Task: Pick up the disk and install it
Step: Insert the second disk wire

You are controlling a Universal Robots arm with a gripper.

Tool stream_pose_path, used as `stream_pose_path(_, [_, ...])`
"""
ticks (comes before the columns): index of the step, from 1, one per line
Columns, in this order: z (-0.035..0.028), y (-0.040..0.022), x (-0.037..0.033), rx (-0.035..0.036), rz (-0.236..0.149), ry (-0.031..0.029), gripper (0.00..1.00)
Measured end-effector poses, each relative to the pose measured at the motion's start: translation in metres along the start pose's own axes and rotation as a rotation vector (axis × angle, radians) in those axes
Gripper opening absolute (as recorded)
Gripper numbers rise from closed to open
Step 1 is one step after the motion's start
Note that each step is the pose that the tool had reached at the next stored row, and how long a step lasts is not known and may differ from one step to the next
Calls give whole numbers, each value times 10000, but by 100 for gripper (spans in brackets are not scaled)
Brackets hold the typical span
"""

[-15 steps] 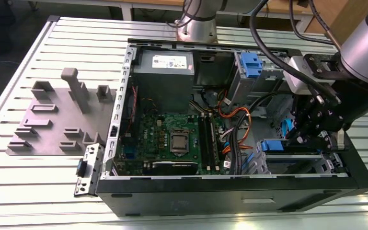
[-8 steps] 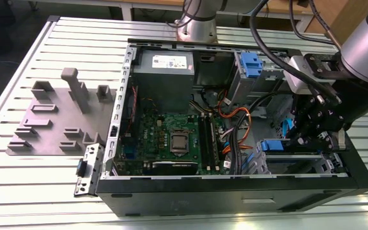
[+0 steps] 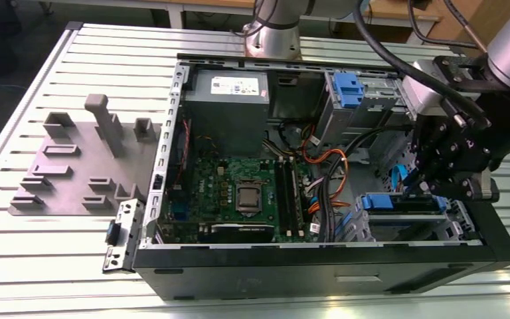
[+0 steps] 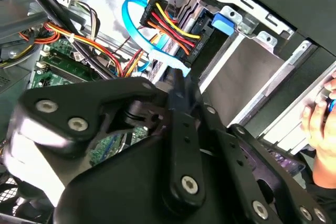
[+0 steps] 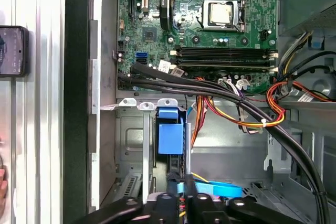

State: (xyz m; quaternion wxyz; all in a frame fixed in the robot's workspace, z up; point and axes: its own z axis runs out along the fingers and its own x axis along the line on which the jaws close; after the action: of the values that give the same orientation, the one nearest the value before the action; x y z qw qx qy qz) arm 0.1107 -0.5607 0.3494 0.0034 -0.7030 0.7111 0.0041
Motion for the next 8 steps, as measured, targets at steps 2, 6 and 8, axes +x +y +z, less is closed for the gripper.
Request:
stream_pose_path(2, [0, 0, 0, 0, 0, 1, 15])
stream_pose_path(6, [-1, 0, -1, 0, 0, 2, 11])
stream_pose_path(8, [-1, 0, -1, 0, 0, 2, 11])
